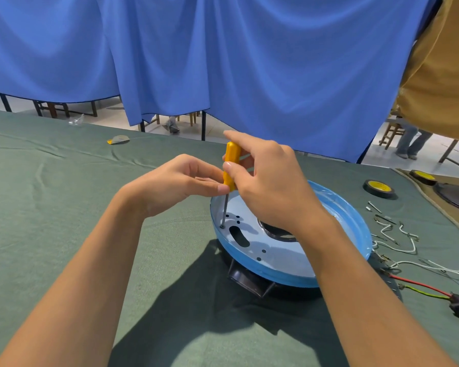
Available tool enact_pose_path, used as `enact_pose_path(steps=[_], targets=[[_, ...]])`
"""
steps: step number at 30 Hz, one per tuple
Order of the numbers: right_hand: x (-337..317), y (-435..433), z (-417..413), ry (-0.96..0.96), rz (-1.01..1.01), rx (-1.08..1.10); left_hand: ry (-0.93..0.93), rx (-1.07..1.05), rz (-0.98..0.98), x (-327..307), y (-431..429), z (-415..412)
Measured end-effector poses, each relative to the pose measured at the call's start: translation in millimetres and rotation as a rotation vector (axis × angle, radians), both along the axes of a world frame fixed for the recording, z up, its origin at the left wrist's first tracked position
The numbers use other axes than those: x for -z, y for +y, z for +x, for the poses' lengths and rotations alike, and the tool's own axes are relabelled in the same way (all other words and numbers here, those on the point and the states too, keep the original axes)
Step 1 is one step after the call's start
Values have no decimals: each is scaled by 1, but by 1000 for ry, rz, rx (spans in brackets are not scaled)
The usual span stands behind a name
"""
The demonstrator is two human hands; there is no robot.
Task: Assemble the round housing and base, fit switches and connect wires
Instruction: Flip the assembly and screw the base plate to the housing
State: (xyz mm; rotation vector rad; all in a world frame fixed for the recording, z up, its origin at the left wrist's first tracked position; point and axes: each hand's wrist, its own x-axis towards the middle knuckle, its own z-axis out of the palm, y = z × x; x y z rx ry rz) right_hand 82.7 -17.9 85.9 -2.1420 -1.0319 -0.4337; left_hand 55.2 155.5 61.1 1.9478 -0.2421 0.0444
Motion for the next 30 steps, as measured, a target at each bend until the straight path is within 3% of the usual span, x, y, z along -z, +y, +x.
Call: enact_pose_path(steps=[6, 12, 18, 23, 30], targets=[[4, 2, -1, -136, 2, 116, -40, -52, -27, 1, -4, 2], [0, 0, 0, -17, 20, 7, -13, -51, -27, 0, 0, -1], [2, 0, 0, -108, 18, 107, -32, -76, -45, 1, -4, 1], [-2, -2, 0, 1, 4, -8, -19, -62, -36, 1, 1, -1], [1, -1, 1, -95, 15, 97, -29, -64, -41, 2, -3, -1]])
